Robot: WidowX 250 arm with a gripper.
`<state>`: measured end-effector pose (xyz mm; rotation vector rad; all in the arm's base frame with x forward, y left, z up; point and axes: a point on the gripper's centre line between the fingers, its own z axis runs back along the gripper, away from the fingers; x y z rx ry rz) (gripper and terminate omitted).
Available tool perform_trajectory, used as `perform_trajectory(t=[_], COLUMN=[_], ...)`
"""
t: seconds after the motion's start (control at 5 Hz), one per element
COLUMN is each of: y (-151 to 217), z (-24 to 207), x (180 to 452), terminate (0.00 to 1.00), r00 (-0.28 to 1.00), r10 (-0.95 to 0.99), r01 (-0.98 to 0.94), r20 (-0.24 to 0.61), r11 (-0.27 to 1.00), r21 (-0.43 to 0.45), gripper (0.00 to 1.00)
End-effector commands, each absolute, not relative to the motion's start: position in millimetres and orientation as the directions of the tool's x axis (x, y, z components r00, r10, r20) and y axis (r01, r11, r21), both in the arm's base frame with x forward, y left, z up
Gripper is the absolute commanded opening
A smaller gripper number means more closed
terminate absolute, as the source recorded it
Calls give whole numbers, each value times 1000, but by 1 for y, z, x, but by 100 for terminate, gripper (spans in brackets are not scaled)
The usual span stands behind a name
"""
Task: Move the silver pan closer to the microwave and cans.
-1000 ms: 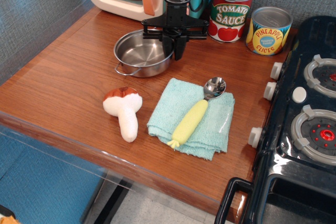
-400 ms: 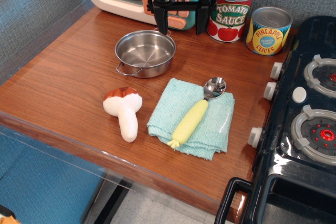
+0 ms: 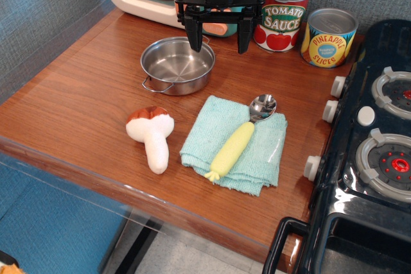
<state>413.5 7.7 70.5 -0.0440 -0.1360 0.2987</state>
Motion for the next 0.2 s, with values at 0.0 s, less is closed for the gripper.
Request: perform_trajectory(t=[0.0], y=[12], z=[106], x=[414], terminate=[100], r00=[929], r10=[304], r01=[-291], r20=[210], r11=[953], r21=[-89], gripper=[100])
